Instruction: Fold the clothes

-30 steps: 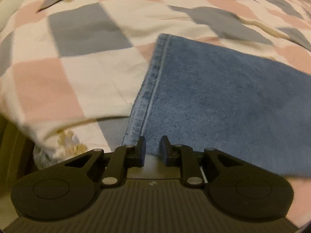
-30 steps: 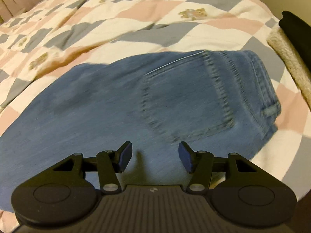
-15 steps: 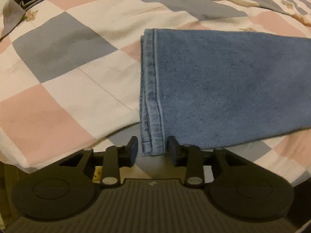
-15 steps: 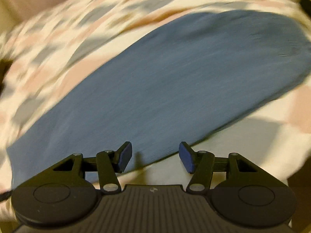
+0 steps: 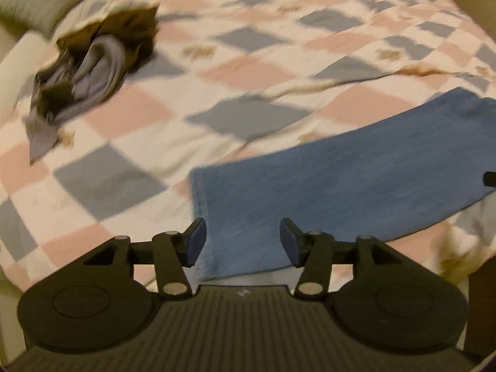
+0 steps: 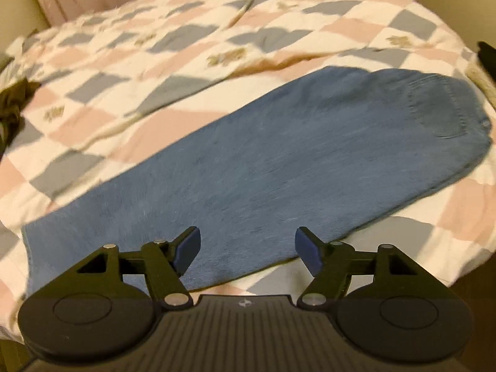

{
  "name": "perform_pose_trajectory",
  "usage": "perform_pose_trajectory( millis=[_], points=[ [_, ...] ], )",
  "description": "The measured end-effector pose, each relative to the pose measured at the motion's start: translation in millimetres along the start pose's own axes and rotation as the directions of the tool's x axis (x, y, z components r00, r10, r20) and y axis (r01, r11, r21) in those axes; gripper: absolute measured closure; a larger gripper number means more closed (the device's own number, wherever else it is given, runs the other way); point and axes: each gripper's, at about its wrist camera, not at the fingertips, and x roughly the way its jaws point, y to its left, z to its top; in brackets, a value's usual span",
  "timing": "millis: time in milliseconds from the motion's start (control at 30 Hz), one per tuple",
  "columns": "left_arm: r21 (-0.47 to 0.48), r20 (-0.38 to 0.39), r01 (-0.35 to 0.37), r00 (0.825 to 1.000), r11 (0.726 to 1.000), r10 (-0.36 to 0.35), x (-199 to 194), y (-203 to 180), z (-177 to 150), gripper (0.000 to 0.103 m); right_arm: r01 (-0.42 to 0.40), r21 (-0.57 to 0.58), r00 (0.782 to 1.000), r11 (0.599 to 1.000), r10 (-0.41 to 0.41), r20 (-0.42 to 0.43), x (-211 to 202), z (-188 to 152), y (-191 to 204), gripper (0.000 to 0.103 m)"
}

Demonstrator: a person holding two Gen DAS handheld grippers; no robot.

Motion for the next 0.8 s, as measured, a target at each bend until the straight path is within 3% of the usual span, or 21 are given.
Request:
perform_pose_trajectory(
  millis=[200,367,600,800],
  points=[
    [0.070,0.082,0.056,0.995,0.996,-0.061,-41,-37,28,0.054,0.027,0.025,0.996,0.999,-0.029,0.081,-46,1,-25,0.027],
    [0.173,0.186,0.084,0.976,0.981,-0.116,-71,-44,53,0.045,0.049,0.065,0.982,0.997,-0.059,0.178,-94,-1,-28,0.022],
    [0.310,0.228,0.097,0.958,0.946,-0.173,-80,-7,77,0.044,0.076,0.153,0.954,0.985,-0.117,0.275,-131,-19,13,0.021],
    [0.422,0.235,0.105,0.947,0.901,-0.220,-81,51,78,0.041,0.103,0.241,0.941,0.965,-0.173,0.290,-132,-36,77,0.020]
  ],
)
